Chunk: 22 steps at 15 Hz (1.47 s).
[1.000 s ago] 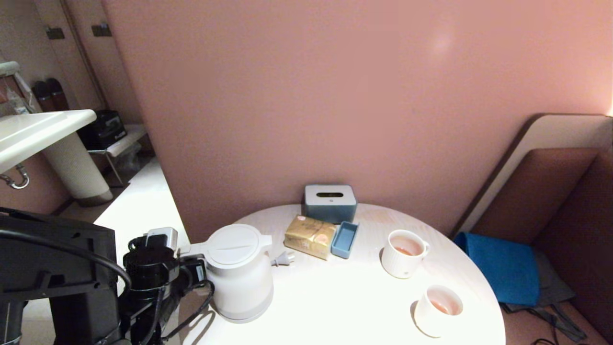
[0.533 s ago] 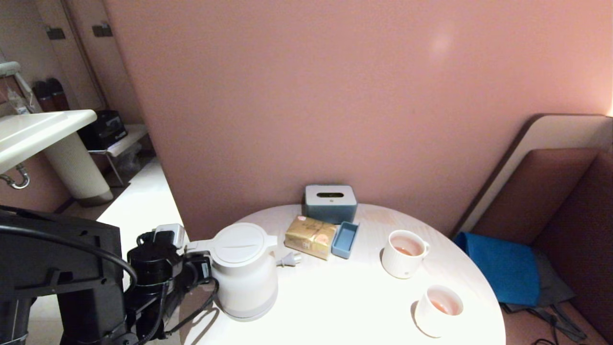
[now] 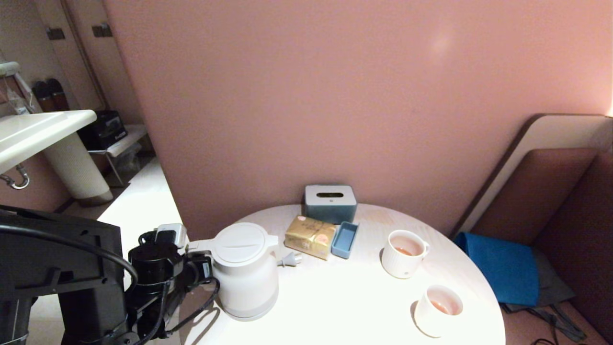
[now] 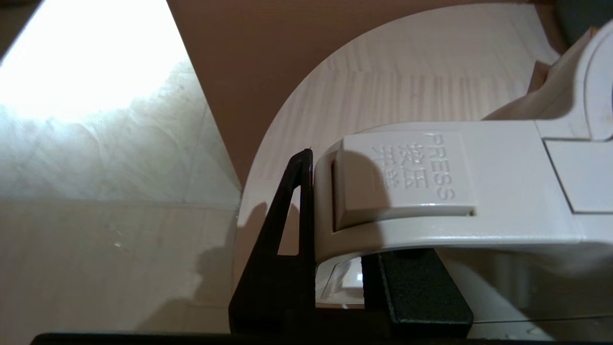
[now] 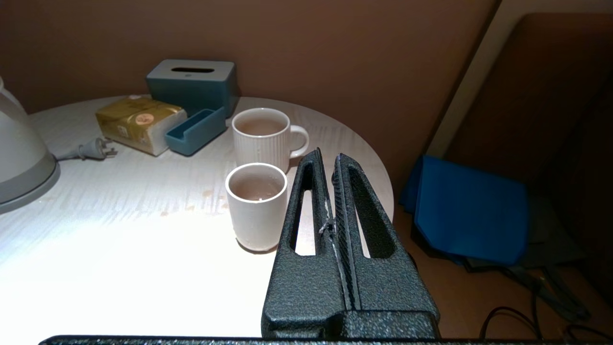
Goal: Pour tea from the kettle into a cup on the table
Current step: Put down the kettle on the table
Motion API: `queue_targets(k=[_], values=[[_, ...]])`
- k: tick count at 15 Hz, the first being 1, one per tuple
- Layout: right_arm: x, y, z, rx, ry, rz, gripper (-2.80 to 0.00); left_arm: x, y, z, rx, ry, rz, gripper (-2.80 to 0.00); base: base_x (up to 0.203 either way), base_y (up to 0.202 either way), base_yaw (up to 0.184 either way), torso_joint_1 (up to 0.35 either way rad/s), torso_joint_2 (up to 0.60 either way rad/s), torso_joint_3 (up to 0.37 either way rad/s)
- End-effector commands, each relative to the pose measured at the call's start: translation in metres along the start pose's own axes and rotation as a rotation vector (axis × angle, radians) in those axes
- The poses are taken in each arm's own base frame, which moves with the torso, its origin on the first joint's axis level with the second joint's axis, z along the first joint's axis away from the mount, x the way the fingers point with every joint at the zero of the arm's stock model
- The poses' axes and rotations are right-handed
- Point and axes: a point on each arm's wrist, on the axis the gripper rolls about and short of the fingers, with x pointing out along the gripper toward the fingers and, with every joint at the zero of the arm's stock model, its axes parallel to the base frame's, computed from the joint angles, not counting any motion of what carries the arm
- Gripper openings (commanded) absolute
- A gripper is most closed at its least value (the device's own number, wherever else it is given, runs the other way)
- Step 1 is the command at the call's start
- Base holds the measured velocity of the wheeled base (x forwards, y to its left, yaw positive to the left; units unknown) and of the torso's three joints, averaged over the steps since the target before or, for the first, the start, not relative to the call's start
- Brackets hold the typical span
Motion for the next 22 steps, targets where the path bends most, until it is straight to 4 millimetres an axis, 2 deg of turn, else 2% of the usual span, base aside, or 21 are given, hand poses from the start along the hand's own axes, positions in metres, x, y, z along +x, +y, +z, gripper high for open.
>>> queue_targets(k=[1, 16, 17, 18, 22], values=[[0.0001, 0.0, 0.0001, 0.0, 0.001, -0.001, -2.8, -0.0006, -0.0002, 0.0037, 0.009, -0.04, -0.003, -2.8, 0.0, 0.0, 0.0, 0.0, 0.0, 0.0], [0.0001, 0.0, 0.0002, 0.0, -0.001, 0.0, -2.8, -0.0023, 0.0004, 0.0034, 0.009, -0.037, -0.001, -2.8, 0.0, 0.0, 0.0, 0.0, 0.0, 0.0], [0.0001, 0.0, 0.0002, 0.0, -0.001, -0.001, -2.8, -0.0028, 0.0005, 0.0038, 0.008, -0.038, -0.001, -2.69, 0.0, 0.0, 0.0, 0.0, 0.0, 0.0], [0.0001, 0.0, 0.0002, 0.0, 0.0, 0.0, -2.8, -0.0027, 0.0006, 0.0027, 0.013, -0.034, 0.0, 0.0, 0.0, 0.0, 0.0, 0.0, 0.0, 0.0], [0.0001, 0.0, 0.0002, 0.0, -0.001, 0.0, -2.8, -0.0041, 0.0006, 0.0031, 0.01, -0.033, -0.003, 0.0, 0.0, 0.0, 0.0, 0.0, 0.0, 0.0]])
